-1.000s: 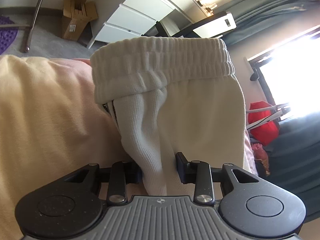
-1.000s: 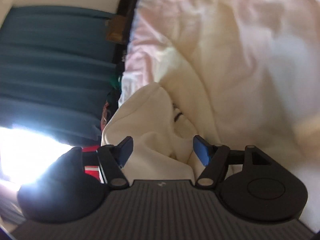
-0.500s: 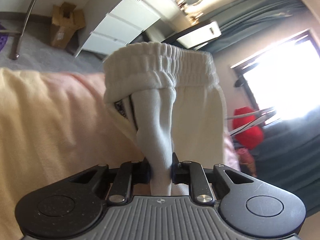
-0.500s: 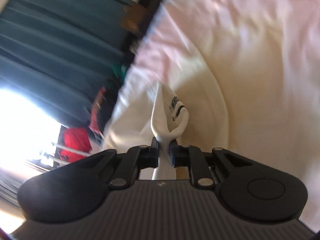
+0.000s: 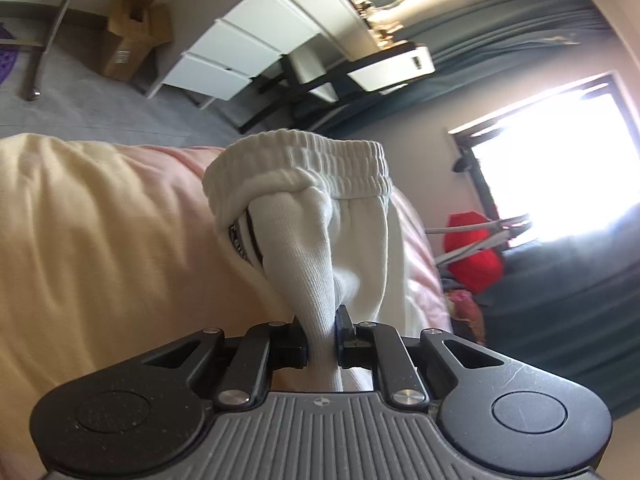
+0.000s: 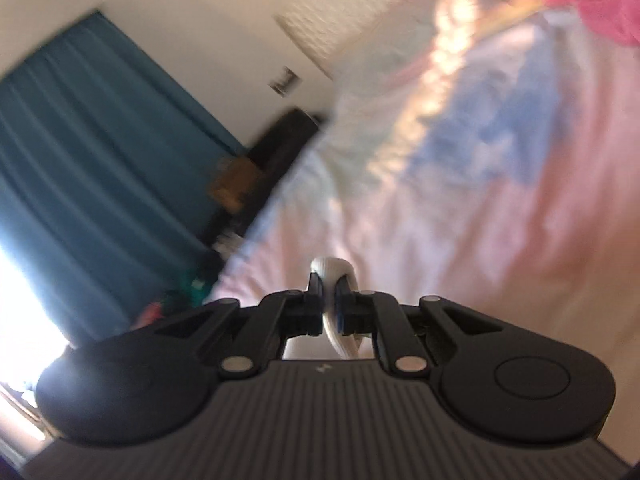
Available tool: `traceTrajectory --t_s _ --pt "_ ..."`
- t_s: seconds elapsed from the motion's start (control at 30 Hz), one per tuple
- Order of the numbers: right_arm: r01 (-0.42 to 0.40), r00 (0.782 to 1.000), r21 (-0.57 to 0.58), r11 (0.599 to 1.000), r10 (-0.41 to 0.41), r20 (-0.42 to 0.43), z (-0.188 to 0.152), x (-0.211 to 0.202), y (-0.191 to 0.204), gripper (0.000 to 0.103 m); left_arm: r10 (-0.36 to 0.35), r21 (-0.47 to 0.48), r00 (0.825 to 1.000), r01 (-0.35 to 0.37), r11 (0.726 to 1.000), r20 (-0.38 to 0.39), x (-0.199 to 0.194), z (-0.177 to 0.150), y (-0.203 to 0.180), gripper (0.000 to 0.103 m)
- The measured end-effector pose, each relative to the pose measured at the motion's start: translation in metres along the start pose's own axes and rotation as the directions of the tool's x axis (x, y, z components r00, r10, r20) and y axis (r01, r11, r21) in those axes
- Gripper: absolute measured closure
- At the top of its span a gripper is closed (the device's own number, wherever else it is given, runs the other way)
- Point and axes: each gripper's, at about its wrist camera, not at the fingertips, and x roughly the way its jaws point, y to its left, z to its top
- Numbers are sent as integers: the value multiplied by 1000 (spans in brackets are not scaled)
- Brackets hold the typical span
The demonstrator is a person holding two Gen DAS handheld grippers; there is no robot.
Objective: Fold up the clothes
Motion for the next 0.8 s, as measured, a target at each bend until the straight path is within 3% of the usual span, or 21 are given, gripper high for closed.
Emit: traceTrajectory --t_s 0.1,0.17,0.23,0.27,0.37,0.47,0.5,0.57,0.6,0.67,0.73,0.8 --pt "51 994 80 996 -42 -103 -8 7 -24 90 49 5 999 -49 999 -6 1 -6 7 90" --pt "72 986 110 991 -54 -156 -12 9 -34 80 76 11 997 -76 997 -2 3 -9 13 90" --pt "71 982 104 992 -51 -183 -15 9 -35 41 112 36 994 -112 993 -9 1 -11 13 90" --pt "70 979 101 992 -49 -197 -17 9 -35 35 130 49 991 -130 990 -12 0 -12 13 90" --pt "119 968 31 992 -109 -225 -21 13 -30 34 231 157 973 -226 961 -9 -2 -19 6 90" --pt "155 951 -96 983 -175 -254 -28 20 -29 34 238 161 971 -233 959 -13 -5 -19 8 90" --pt "151 950 -140 979 -183 -253 -31 20 -30 35 230 158 973 -226 961 -9 -7 -20 8 90" --pt "120 960 -116 986 -145 -238 -25 18 -34 55 213 152 977 -211 966 -2 -10 -20 8 90" --pt "102 966 -94 990 -122 -229 -22 17 -37 92 197 148 980 -196 969 7 -13 -20 7 91" --pt "66 975 -53 996 -76 -209 -14 15 -41 94 172 138 985 -174 975 24 -20 -21 5 91" --pt "97 992 -27 995 -99 -80 -2 -9 -40 97 163 129 986 -166 978 34 -26 -25 4 91" --pt "132 991 -64 989 -133 -13 2 -21 -33 97 201 153 978 -206 967 49 -27 -31 3 91"
